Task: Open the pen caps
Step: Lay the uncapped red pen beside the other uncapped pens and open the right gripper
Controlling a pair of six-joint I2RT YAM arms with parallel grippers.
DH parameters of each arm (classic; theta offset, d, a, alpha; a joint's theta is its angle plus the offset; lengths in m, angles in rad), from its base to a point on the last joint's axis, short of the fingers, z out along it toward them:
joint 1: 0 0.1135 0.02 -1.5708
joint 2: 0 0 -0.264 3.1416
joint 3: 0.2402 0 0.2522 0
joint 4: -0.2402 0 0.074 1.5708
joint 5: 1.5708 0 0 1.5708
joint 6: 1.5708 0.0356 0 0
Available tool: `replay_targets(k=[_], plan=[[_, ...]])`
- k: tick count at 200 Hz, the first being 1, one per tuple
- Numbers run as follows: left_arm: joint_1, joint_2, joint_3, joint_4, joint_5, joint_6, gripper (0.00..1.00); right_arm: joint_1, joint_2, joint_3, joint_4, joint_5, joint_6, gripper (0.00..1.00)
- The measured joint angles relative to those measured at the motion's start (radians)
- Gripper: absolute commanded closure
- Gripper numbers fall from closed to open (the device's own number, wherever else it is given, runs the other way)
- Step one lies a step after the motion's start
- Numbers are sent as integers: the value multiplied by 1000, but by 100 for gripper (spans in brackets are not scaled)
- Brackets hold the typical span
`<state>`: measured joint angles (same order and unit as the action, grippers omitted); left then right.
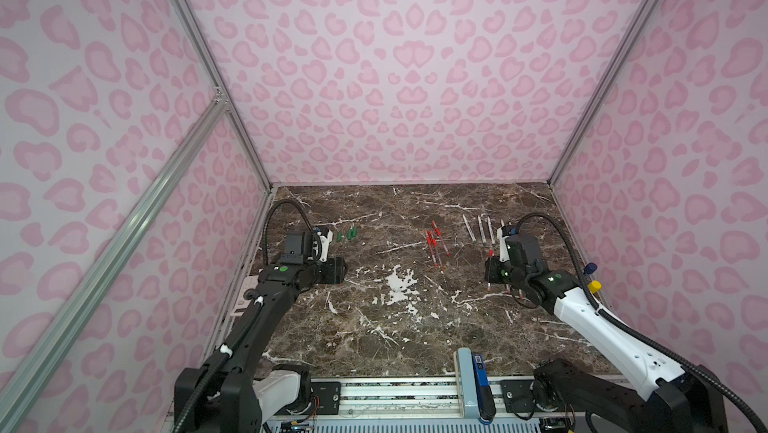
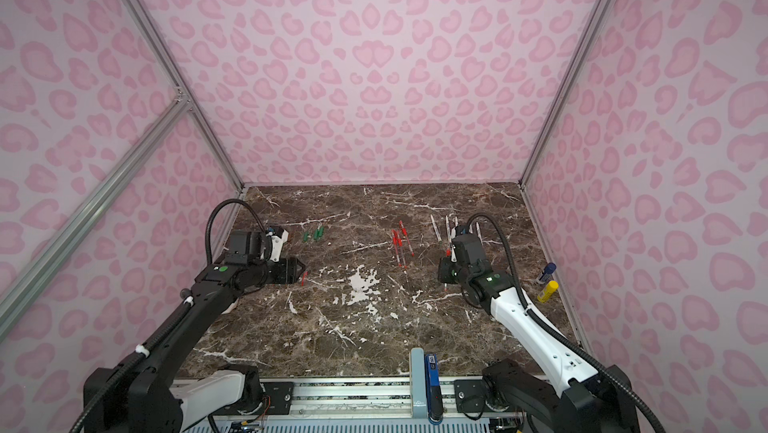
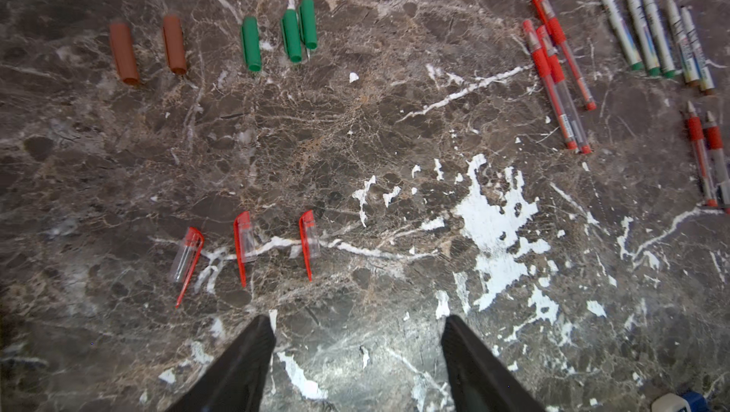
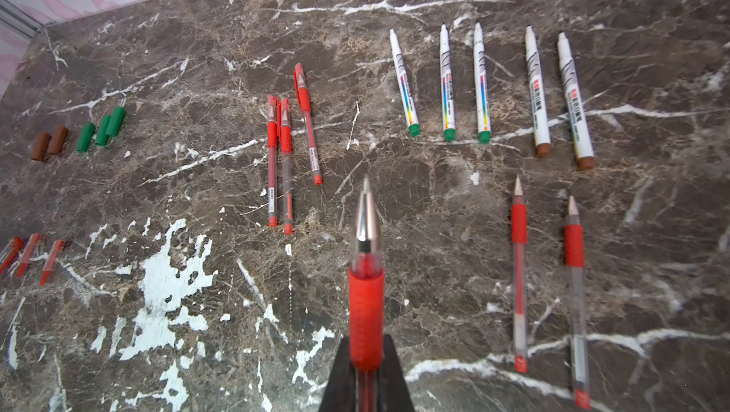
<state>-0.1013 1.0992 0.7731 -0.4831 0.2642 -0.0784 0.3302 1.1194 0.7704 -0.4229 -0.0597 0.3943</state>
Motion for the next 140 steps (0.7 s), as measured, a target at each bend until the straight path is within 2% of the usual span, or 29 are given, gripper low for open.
replay_targets(k=[30, 66, 140], plan=[[46, -109, -50, 32, 40, 4, 16, -79, 87, 48, -18, -24, -48, 100], [82, -138, -49, 48, 65, 14, 11, -156, 248, 130, -58, -53, -114, 100], [101, -147, -23, 51, 76, 24, 9, -197, 541, 237, -69, -64, -188, 100]])
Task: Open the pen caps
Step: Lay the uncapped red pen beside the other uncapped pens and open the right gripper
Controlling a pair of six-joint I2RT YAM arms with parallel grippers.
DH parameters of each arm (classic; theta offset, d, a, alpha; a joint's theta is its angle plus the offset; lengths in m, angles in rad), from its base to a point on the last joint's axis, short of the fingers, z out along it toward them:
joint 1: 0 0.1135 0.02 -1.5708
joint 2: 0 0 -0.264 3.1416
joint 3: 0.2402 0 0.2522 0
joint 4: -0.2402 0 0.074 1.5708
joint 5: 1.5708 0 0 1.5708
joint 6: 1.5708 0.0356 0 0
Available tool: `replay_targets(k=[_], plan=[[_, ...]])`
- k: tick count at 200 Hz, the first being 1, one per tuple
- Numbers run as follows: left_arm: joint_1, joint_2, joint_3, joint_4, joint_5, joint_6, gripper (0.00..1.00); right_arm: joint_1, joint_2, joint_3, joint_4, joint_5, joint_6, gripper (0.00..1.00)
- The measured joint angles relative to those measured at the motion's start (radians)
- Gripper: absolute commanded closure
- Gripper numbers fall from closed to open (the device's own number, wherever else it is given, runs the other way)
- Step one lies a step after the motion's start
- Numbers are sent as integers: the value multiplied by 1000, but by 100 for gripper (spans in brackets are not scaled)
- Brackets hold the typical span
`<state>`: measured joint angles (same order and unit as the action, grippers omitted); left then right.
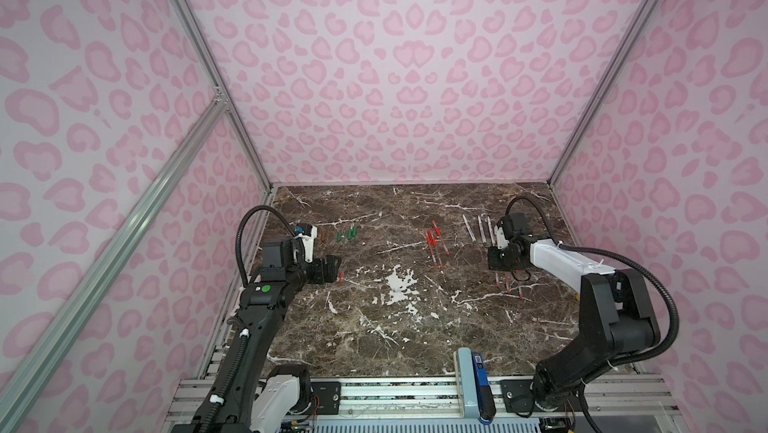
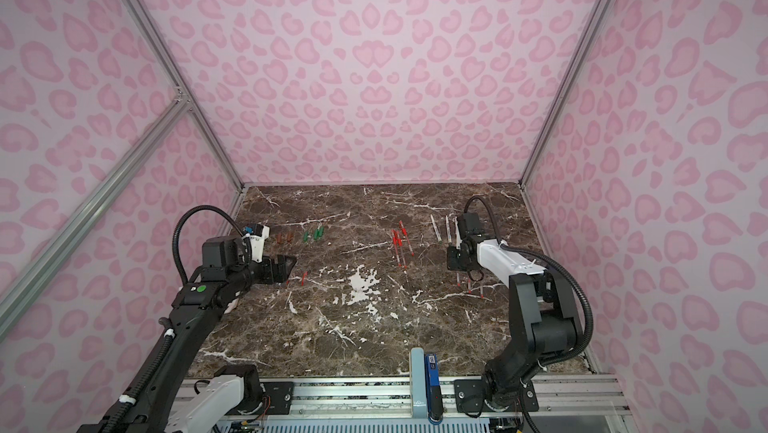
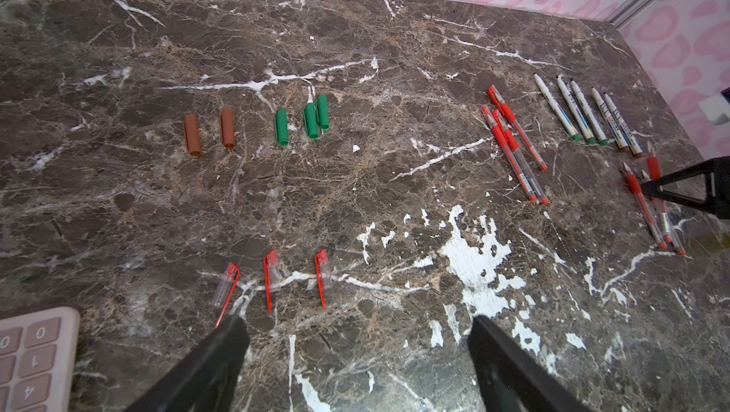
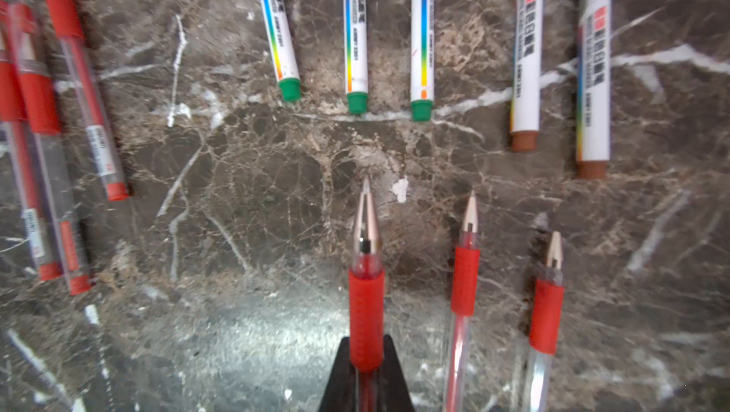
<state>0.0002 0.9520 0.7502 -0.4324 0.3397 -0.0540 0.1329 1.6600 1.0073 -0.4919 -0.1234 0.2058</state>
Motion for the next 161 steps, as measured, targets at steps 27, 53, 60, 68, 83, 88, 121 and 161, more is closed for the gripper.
replay_targets(k=[27, 53, 60, 68, 83, 88, 121, 161], plan=[[5, 0, 1, 0, 4, 0, 9, -3, 63, 25, 2, 2, -9, 98], [13, 0, 0, 0, 9, 0, 9, -4, 117, 45, 1, 18, -18, 95], [15, 1, 1, 0, 8, 0, 9, -4, 122, 48, 10, 18, -18, 94], [18, 0, 0, 0, 10, 0, 9, -4, 127, 50, 17, 19, -18, 93], [19, -1, 0, 1, 16, -1, 9, -4, 132, 49, 33, 20, -17, 89], [22, -1, -1, 2, 21, -1, 9, -4, 135, 49, 39, 23, -17, 88], [34, -1, 0, 2, 26, -7, 9, -4, 130, 32, 83, 26, -15, 79], [38, -1, 0, 1, 30, -8, 9, -4, 111, 33, 62, 26, -15, 74]])
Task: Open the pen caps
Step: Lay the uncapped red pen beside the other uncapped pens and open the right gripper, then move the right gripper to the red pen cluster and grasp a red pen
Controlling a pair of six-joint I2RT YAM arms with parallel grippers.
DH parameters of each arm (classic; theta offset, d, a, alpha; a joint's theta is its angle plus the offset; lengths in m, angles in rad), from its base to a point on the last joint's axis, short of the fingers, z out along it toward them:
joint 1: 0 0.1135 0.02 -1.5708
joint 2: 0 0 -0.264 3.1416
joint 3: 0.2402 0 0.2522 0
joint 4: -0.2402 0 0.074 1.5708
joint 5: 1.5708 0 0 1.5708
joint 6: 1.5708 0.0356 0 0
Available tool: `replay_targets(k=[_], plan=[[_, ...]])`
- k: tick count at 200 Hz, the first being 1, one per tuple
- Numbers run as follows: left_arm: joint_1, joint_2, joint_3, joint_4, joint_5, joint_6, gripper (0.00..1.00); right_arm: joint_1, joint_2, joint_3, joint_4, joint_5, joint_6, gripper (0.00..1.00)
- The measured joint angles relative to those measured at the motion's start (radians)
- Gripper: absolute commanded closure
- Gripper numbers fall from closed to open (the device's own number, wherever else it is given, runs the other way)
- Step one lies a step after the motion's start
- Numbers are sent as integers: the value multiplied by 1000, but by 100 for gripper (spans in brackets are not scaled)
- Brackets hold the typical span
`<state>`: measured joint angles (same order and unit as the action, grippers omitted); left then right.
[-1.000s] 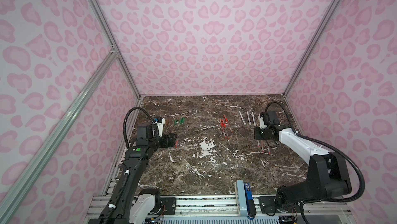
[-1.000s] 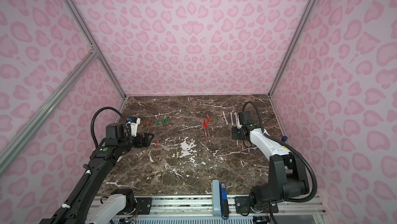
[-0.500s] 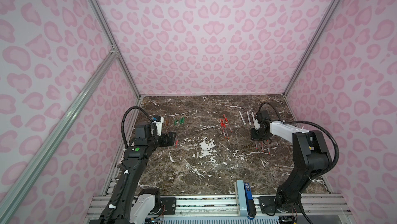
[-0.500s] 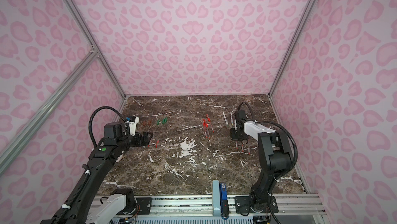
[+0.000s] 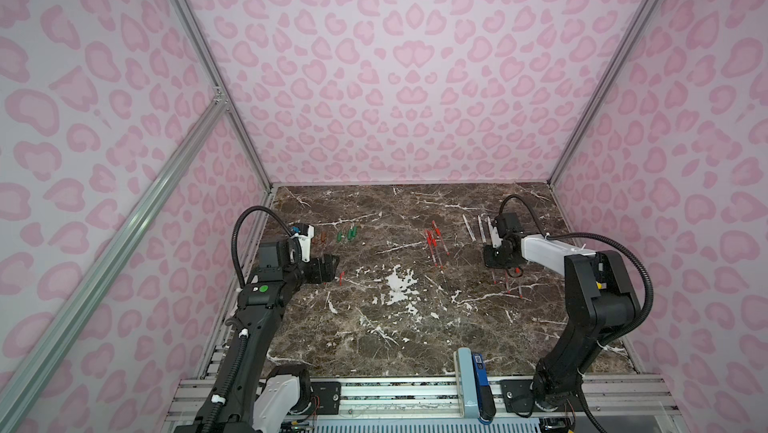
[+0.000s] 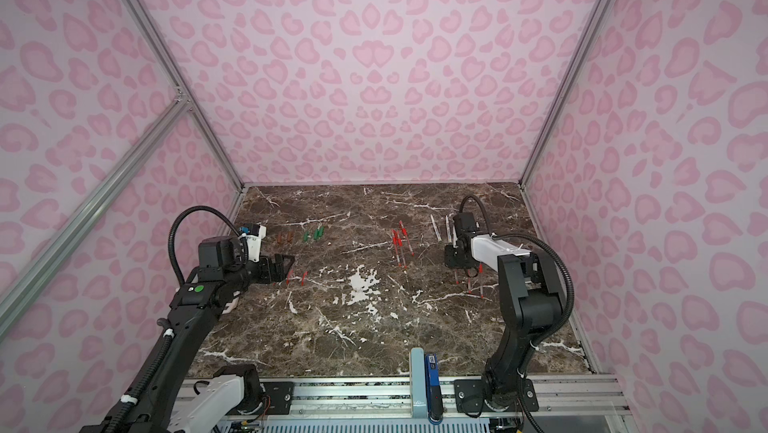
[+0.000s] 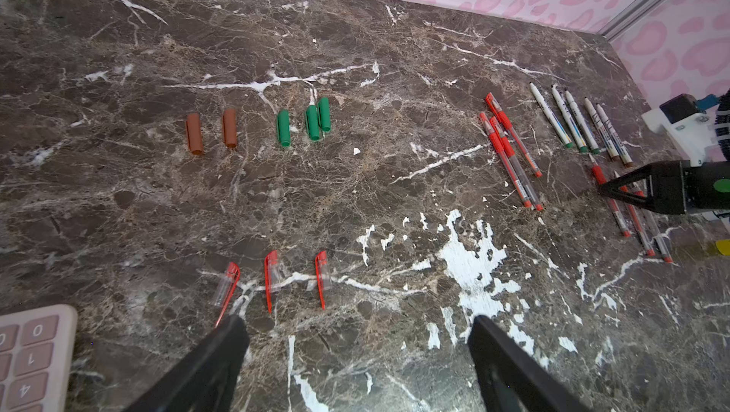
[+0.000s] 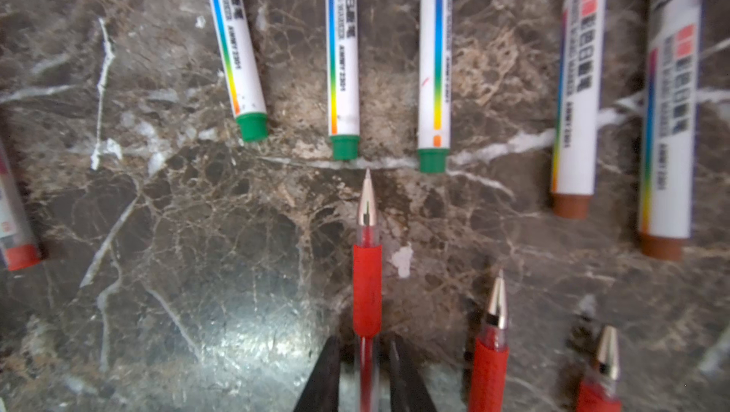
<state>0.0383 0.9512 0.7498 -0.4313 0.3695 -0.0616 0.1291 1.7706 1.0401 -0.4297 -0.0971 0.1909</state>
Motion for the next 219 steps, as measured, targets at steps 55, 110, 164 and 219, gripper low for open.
replay_targets(k=[55, 110, 164, 219], plan=[[6, -9, 0, 7, 4, 0, 9, 18, -135, 19, -79, 4, 1, 70], [10, -12, 0, 16, 9, -11, 9, 144, -143, 109, -122, -1, 27, 68], [13, -21, 1, 18, 15, -18, 9, 295, 73, 350, -140, -11, 59, 68], [13, -21, 1, 15, 14, -17, 9, 361, 297, 576, -175, -9, 68, 68]])
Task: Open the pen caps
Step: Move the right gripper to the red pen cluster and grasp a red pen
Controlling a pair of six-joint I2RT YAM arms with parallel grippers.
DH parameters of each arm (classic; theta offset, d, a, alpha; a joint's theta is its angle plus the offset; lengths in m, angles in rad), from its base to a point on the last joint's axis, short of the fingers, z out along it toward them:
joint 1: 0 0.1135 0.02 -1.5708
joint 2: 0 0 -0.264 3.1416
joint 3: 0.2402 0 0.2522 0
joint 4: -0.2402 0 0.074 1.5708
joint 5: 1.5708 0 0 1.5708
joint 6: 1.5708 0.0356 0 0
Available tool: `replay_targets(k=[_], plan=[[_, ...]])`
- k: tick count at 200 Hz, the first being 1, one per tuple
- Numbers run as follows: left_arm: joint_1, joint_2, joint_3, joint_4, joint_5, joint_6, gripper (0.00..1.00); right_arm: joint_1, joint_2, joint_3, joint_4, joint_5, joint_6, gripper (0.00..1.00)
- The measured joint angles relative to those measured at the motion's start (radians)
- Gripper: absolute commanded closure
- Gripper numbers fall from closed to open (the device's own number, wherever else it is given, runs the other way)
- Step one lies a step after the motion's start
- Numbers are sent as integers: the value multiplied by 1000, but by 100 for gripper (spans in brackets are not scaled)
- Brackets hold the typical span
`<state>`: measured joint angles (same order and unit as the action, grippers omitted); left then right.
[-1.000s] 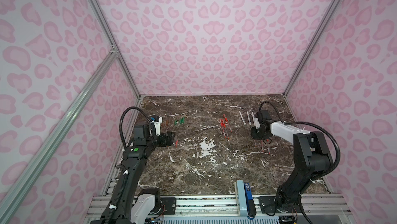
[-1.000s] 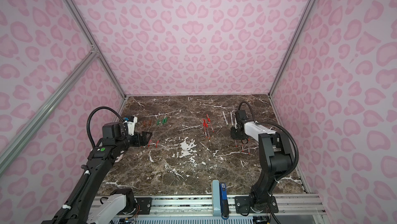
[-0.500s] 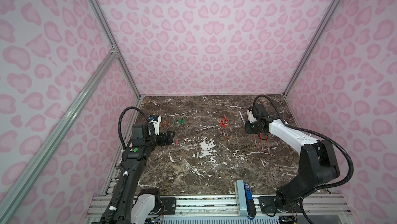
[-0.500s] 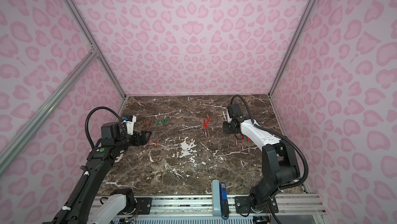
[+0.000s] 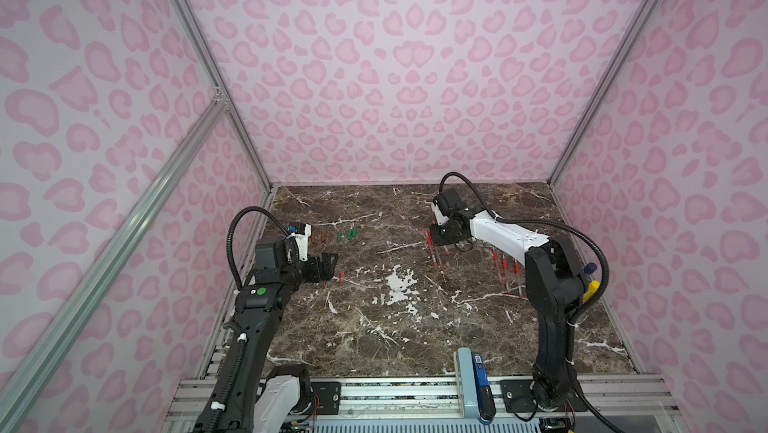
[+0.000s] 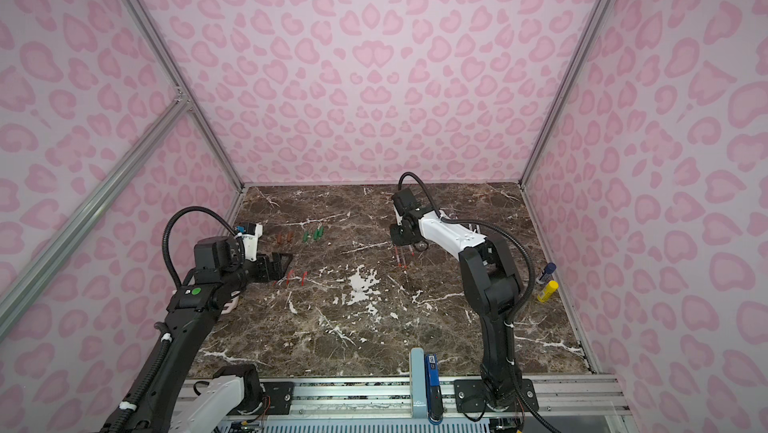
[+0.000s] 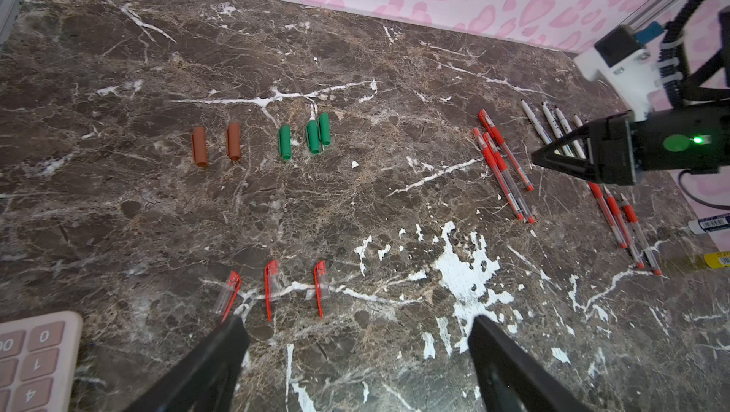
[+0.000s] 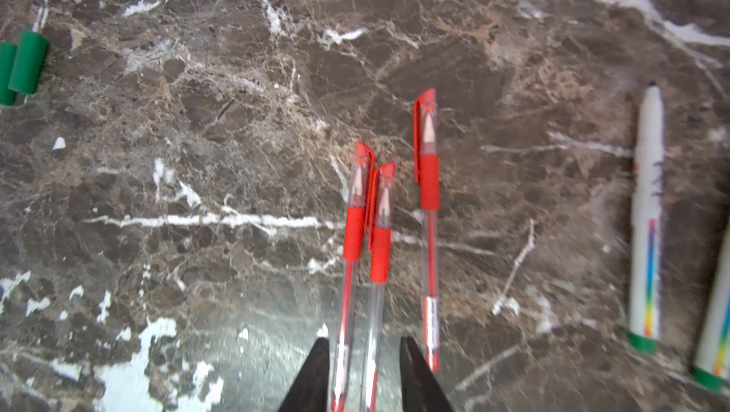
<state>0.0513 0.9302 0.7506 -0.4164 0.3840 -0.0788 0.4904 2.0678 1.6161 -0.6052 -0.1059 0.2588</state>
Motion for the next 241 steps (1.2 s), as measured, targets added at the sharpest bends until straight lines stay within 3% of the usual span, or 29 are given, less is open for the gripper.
replay_targets(k=[148, 241], plan=[[2, 23, 7, 1, -11, 1, 9, 26, 158, 66, 3, -2, 14, 85], [0, 29, 100, -30, -6, 0, 9, 60, 35, -26, 4, -19, 37, 96]])
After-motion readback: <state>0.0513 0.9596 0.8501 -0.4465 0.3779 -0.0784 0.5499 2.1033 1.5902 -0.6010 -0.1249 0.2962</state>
